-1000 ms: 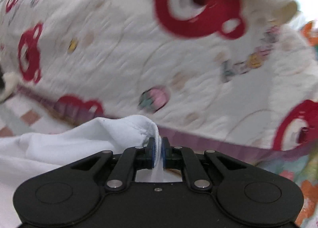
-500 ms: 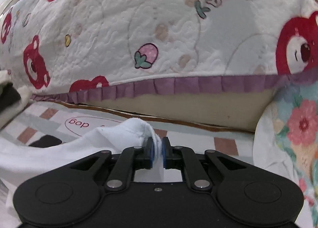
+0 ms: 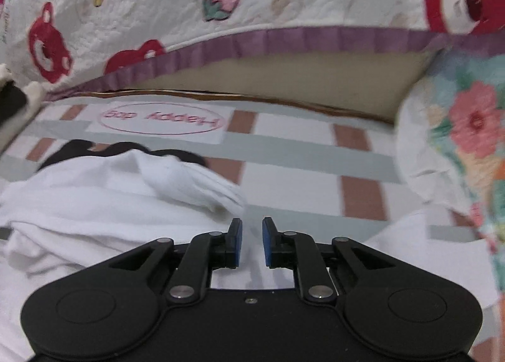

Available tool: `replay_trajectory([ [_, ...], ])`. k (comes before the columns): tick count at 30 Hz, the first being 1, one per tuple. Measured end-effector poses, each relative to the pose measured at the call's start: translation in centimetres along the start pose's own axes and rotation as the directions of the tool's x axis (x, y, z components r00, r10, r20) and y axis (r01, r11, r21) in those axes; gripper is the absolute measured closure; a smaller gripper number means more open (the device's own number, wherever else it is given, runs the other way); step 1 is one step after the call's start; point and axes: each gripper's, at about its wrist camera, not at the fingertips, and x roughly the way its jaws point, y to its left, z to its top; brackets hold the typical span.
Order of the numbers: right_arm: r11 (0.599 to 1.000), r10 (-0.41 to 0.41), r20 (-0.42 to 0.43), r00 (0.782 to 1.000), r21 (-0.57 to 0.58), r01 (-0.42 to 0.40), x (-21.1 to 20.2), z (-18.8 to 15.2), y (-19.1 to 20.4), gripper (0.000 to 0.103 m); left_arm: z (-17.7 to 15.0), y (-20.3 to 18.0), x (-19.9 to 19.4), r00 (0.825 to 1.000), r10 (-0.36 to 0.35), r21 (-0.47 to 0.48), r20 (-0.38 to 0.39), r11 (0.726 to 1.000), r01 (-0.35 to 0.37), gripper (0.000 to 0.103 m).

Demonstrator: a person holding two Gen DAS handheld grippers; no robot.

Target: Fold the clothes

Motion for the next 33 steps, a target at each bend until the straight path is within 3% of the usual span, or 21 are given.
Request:
replay_trajectory([
  [3, 0.999, -0.052, 0.030, 0.998, 0.010, 0.051, -1.5, -0.2, -0.9, 0.093, 0.1, 0.1, -0.9, 0.999, -0.010, 0.000, 0.040, 1.000, 0.010, 0.097],
  [8, 0.990, 0.100, 0.067, 0.993, 0.095, -0.106, -2.0, 0.5, -1.9, 0.088, 0.1, -0.1, -0.7, 0.999, -0.015, 0.009, 0.036, 1.000, 0.015, 0.097],
  [10, 0.987, 0.136, 0.067, 0.988, 0.071, -0.141, -1.4, 1.0, -0.7, 0.085, -0.1, -0.2, -0.3, 1.000, -0.007, 0.015, 0.021, 1.000, 0.007, 0.097],
  [15, 0.987, 0.082, 0.051, 0.995, -0.142, -0.074, 0.3, 1.8, 3.4, 0.084, -0.3, -0.2, 0.0, 1.000, -0.008, 0.020, 0.007, 1.000, 0.008, 0.097],
  [22, 0.912, 0.014, 0.055, 0.998, -0.410, 0.010, 1.2, 2.8, 7.0, 0.085, -0.4, -0.1, 0.5, 1.000, -0.008, 0.018, -0.010, 1.000, 0.008, 0.097],
  [25, 0.904, -0.034, 0.084, 0.996, -0.422, 0.066, 1.1, 3.0, 7.2, 0.085, -0.4, 0.1, 0.7, 1.000, -0.007, 0.011, -0.020, 1.000, 0.007, 0.097],
  [29, 0.886, -0.058, 0.097, 0.994, -0.453, 0.096, 1.1, 2.8, 7.4, 0.074, -0.4, 0.4, 0.9, 1.000, -0.010, -0.001, -0.029, 1.000, 0.010, 0.097],
  [31, 0.883, -0.024, 0.065, 0.998, -0.466, 0.052, 1.1, 2.7, 7.5, 0.083, -0.4, 0.3, 0.9, 1.000, -0.013, -0.002, -0.028, 1.000, 0.013, 0.097],
  [32, 0.882, 0.005, 0.037, 0.999, -0.472, 0.013, 1.2, 2.7, 7.7, 0.096, -0.5, 0.2, 1.0, 0.999, -0.016, 0.001, -0.030, 1.000, 0.016, 0.097],
  [33, 0.874, 0.020, 0.026, 0.999, -0.486, -0.005, 1.0, 2.4, 8.1, 0.096, -0.5, 0.1, 1.0, 0.999, -0.018, 0.007, -0.031, 1.000, 0.018, 0.097],
])
